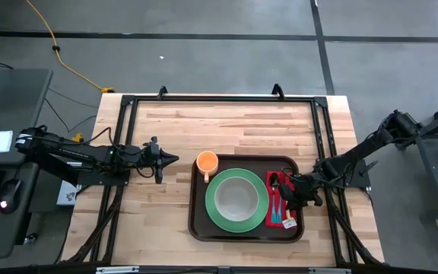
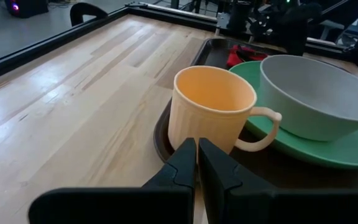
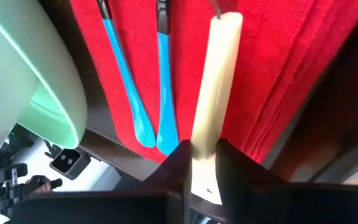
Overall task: Set up tray
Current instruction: Put the yellow knife to the right of the blue fork on the red napkin
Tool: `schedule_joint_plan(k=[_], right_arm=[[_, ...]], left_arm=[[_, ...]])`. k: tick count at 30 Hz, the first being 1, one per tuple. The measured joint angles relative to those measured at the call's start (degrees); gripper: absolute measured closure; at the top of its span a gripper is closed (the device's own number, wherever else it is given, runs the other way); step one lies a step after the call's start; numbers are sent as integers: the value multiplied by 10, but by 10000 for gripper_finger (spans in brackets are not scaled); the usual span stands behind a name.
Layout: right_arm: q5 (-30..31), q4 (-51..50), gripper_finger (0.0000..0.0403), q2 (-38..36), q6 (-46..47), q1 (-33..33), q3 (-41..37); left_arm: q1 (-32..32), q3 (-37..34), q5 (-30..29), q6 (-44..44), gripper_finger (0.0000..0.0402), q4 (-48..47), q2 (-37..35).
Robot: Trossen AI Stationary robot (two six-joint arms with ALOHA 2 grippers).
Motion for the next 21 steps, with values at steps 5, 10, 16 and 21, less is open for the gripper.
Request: schedule_joint_plan(k=[5,10,16,21], right_arm=[[1,-3,385,0,-2,0,1],[5,-6,391,0,-2,0,1],[5,-11,394,0,-2,0,1],[2,-13,395,-1,-2,1,1]], left_arm=[[0,0,0,0,355,3,0],[0,0,0,0,355,3,0],[0,0,7,0,355,3,0],[0,0,11,0,355,3,0]])
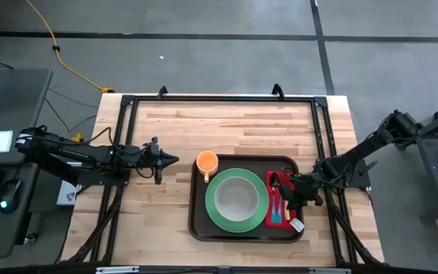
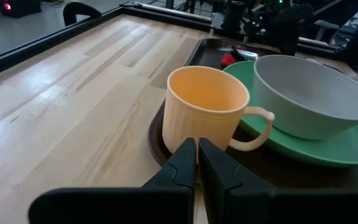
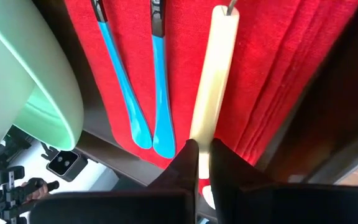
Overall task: Set up tray
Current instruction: Put the yellow knife to the right of the blue fork on the red napkin
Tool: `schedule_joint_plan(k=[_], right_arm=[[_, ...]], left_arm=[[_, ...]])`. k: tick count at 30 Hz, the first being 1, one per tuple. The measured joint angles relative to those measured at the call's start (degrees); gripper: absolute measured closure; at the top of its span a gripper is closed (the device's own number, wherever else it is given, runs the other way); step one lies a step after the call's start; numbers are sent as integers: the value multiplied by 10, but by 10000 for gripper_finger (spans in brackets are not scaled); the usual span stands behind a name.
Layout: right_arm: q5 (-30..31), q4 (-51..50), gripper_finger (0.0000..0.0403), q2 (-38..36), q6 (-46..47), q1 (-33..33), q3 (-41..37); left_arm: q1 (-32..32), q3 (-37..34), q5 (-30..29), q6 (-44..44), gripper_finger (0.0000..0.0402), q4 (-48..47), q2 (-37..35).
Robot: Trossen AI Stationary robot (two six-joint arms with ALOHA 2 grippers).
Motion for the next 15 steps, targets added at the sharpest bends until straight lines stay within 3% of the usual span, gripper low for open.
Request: schedule_joint_plan(k=[15], right_arm=[[-31,-11,384,0,0,0,0]], left_arm=[[0,0,0,0,355,6,0]])
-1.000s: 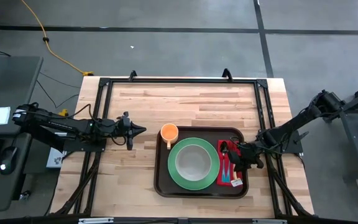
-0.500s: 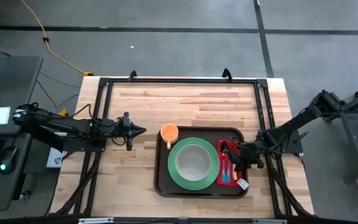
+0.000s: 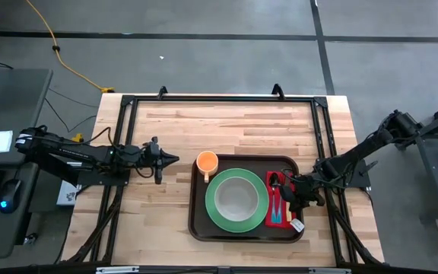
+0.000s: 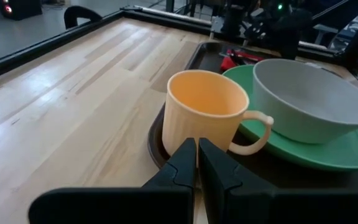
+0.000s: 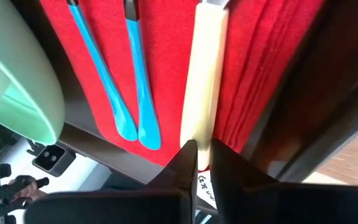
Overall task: Set up tray
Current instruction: Put the yellow knife to the right of the blue fork on the red napkin, then return to Home Position
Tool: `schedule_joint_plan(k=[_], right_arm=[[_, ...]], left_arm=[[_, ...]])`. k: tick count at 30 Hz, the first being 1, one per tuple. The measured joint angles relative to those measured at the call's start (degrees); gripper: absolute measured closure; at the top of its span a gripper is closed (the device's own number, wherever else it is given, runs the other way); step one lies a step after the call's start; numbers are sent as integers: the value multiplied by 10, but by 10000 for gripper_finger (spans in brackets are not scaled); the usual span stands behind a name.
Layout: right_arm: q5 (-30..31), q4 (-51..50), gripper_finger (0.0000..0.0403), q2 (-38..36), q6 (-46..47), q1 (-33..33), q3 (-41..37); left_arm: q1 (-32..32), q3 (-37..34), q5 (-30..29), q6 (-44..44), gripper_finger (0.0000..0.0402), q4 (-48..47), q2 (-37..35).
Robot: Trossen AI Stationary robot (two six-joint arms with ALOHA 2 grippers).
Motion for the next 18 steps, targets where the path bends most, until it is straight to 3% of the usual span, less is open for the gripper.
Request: schedule_joint_plan(k=[18], right_arm=[[-3,-1,401,-59,2,0,-1]], left_arm=[[0,0,0,26,355,23,0]])
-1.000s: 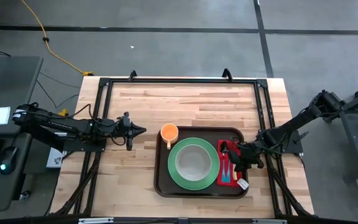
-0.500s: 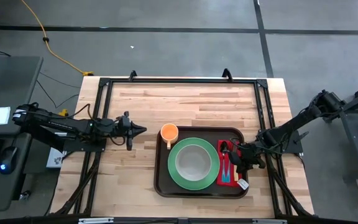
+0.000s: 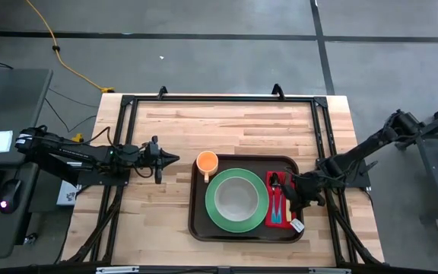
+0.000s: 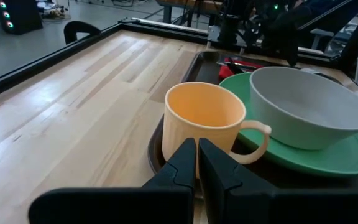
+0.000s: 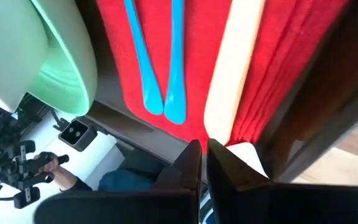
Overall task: Set up tray
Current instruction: Return to Home Position
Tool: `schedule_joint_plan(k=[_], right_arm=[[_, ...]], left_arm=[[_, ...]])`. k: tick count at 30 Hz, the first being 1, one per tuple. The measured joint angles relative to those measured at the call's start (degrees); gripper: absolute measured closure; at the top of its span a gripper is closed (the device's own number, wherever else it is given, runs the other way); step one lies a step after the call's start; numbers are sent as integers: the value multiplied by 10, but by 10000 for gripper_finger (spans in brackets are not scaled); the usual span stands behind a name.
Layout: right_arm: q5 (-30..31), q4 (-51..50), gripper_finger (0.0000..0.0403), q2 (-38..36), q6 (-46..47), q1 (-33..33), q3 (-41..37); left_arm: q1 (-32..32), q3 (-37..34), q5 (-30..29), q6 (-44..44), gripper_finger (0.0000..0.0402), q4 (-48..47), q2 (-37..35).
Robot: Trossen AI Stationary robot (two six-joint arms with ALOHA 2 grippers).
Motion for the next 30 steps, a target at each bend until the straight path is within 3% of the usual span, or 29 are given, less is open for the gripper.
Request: schedule_joint_plan(k=[8,19,30], right_arm=[[10,-19,401,-45,-32,0,0],[154,-18,401,-141,-135,37,0],[254,-18,402,-201,-246,73,0]], left_arm=[[0,0,14,5,355,-10,0],[0,0,26,13,355,-9,0],[0,0,44,-3,355,-9,0]])
